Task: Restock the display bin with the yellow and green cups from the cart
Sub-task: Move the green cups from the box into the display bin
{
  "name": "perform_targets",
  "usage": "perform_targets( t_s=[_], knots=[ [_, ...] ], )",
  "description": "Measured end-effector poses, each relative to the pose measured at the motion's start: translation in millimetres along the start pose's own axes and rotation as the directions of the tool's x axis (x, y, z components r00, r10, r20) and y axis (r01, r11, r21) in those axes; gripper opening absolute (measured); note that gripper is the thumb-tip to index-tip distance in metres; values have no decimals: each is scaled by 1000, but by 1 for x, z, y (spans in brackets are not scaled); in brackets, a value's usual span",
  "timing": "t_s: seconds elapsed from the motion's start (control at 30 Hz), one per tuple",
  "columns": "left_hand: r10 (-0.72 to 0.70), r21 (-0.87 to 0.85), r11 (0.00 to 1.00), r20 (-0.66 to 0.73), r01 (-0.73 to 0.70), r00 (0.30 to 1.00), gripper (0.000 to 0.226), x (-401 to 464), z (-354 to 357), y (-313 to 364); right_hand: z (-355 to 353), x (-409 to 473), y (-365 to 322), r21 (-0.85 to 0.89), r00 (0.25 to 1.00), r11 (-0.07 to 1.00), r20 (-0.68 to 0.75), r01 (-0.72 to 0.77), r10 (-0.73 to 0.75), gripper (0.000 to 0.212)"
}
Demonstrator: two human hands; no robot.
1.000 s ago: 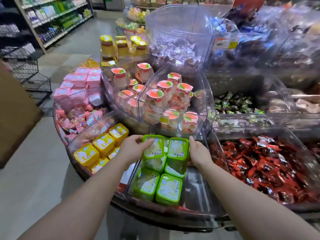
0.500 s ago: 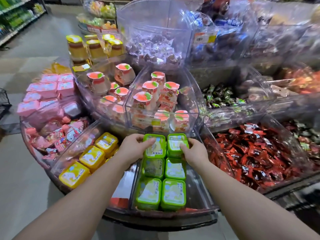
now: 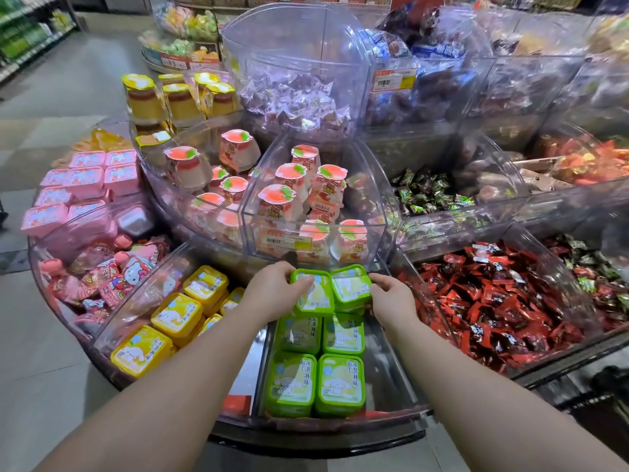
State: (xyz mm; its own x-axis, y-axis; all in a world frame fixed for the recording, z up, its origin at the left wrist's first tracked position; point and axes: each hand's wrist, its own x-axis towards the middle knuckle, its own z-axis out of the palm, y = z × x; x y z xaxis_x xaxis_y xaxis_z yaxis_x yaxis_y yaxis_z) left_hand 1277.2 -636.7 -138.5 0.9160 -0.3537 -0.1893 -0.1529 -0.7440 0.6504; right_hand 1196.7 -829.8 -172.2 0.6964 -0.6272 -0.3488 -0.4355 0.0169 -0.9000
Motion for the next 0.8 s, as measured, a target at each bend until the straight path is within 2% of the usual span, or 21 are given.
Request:
perform_targets(
  t_s=[0.1,0.2,0.3,0.37,0.43,0.5,0.63,0.73,0.8],
  knots=[
    [40,270,962,10,-41,999,52,-3,11,-4,-7,3,-2,-120,997,992,-62,39,-47,32],
    [96,307,947,17,-97,995,68,-6,13,-9,-8,1,-2,-209,998,977,-24,45,-52,42],
    [154,394,895,169,-209,974,104,-10,11,-12,-3,-4,-5,-359,1000,933,-1,-23,24,61],
    [185,478,834,227,-275,956,111,-10,9,-13,0,-6,-5,-416,998,908,-10,-61,62,52],
    [228,496,809,234,-317,945,106,-8,8,-13,3,-6,-5,-297,995,951,20,-84,94,35],
    [264,487,806,214,-337,940,100,-4,7,-11,2,-4,-3,-194,996,979,58,-62,74,30],
    [245,356,893,126,-275,961,93,2,9,-10,-3,-7,-4,-128,997,991,75,31,-22,21],
    [244,314,914,83,-258,966,94,1,13,-10,-2,-5,1,-76,993,997,113,25,-16,22],
    [253,349,903,43,-252,967,97,0,17,-12,-3,-2,5,-60,994,998,105,-5,11,34]
  ],
)
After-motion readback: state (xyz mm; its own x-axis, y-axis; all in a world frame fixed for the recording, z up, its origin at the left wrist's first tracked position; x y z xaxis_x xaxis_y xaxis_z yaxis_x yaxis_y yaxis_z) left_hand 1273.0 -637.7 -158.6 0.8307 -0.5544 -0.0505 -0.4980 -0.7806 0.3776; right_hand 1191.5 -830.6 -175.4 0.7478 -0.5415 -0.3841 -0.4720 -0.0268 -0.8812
